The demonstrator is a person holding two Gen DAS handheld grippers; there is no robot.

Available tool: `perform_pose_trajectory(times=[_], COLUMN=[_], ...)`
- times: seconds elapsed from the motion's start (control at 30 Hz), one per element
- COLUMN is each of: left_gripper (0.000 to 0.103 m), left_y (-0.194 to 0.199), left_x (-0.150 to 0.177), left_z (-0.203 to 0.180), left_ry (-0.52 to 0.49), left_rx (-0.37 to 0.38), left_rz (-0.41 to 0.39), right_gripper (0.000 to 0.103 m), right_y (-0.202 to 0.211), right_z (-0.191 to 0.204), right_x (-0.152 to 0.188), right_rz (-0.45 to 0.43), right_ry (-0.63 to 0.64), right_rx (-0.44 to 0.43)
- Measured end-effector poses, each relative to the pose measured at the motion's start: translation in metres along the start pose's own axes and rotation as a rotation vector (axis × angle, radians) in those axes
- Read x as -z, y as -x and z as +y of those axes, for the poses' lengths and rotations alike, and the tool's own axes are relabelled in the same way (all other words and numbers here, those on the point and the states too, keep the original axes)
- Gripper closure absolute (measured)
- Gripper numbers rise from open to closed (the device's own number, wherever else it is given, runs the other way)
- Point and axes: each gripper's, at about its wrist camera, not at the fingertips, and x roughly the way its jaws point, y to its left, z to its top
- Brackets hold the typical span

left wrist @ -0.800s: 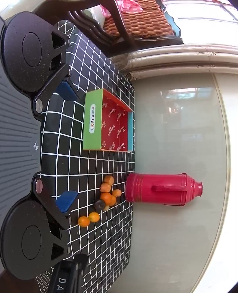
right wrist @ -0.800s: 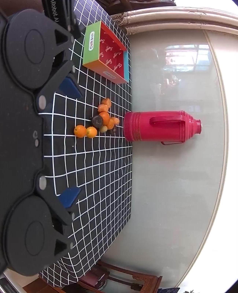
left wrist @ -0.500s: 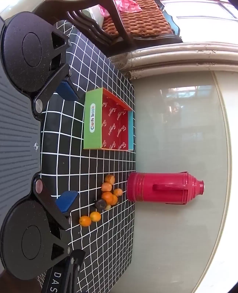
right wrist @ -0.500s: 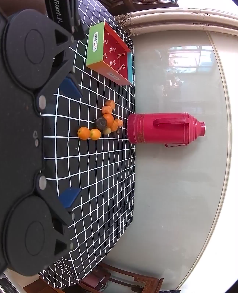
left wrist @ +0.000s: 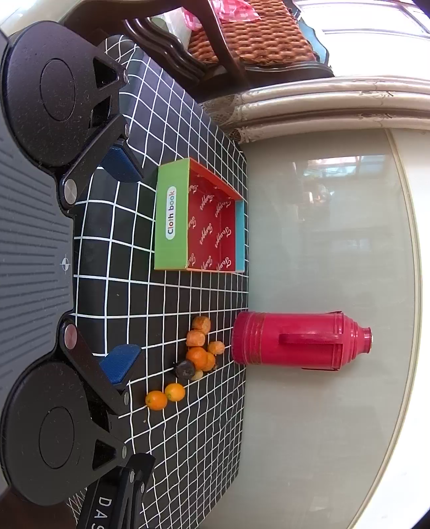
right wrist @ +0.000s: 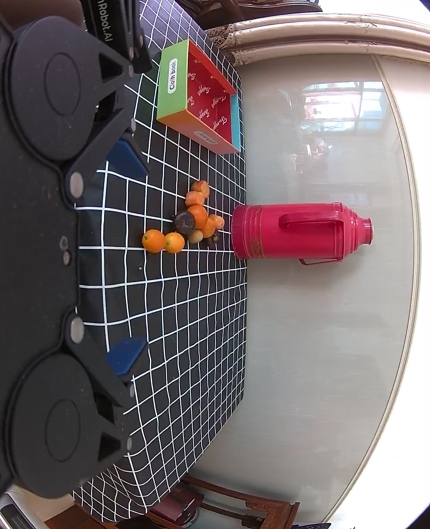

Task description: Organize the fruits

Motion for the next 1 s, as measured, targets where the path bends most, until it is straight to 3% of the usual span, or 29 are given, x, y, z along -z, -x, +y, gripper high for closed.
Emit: perform_pose_trajectory(times=[1.0], left_gripper=[0.000], left_y=[-0.0006], left_x=[-0.0013], left_z=[-0.0006], left_ry=[0.004], left_rx=[-0.003], left_rz=[0.008], right_gripper=[0.006], right_y=[-0.0015], right_z=[0.0001], right_x=[0.0022], right_rz=[0.009], right_ry=[-0.003], right_rx=[-0.003])
